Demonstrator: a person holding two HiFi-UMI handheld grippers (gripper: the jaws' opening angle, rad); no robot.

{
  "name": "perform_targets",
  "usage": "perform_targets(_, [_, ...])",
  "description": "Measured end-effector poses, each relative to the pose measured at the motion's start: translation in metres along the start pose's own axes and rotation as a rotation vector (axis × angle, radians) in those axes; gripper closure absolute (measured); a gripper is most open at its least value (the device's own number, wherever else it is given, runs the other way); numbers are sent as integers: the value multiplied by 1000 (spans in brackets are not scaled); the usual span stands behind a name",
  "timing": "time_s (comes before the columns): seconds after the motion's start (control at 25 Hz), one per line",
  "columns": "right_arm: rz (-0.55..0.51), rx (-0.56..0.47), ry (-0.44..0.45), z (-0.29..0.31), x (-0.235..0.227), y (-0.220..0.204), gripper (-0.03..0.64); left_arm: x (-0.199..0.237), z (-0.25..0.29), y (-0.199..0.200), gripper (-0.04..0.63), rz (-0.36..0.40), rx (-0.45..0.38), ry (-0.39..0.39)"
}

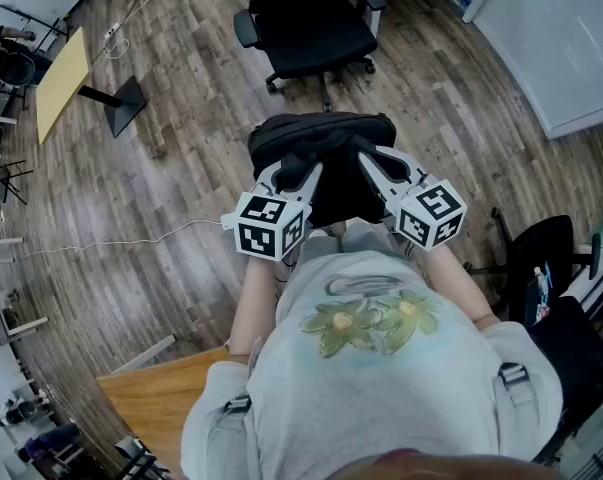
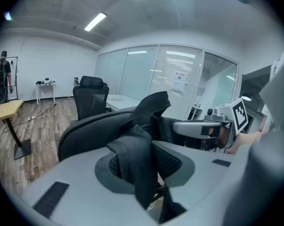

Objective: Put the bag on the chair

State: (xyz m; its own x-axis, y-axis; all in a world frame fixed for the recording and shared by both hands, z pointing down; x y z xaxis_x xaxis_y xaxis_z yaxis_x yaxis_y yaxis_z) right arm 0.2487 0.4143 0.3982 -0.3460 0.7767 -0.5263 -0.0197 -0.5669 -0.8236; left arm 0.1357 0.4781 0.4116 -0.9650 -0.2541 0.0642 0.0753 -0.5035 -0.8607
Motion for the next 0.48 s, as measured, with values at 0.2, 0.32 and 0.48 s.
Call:
perform_targets(0.2, [4, -11, -3, -1, -11, 7, 577, 0, 13, 8, 476, -3, -3, -3])
perform_targets(0.32, [-1, -7, 2, -3, -20, 12, 577, -1, 24, 11, 476, 2, 4, 0])
perform_targets(0.48, [-10, 10, 18, -5, -36, 15, 575, -4, 40, 12, 476, -3, 15, 6])
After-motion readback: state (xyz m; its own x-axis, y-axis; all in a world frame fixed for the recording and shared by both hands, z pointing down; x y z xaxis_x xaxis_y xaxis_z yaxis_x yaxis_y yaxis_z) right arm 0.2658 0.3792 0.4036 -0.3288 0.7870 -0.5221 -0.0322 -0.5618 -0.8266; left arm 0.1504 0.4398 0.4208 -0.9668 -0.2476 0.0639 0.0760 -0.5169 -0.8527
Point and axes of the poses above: the fingertips, and each gripper's own axes: z forward along the fingers, x to its left, y out of its top, the point moved 3 cm from there along -z, backward along the fingers, and after that the axes turned 12 degrees about z, right-handed, at the moved point
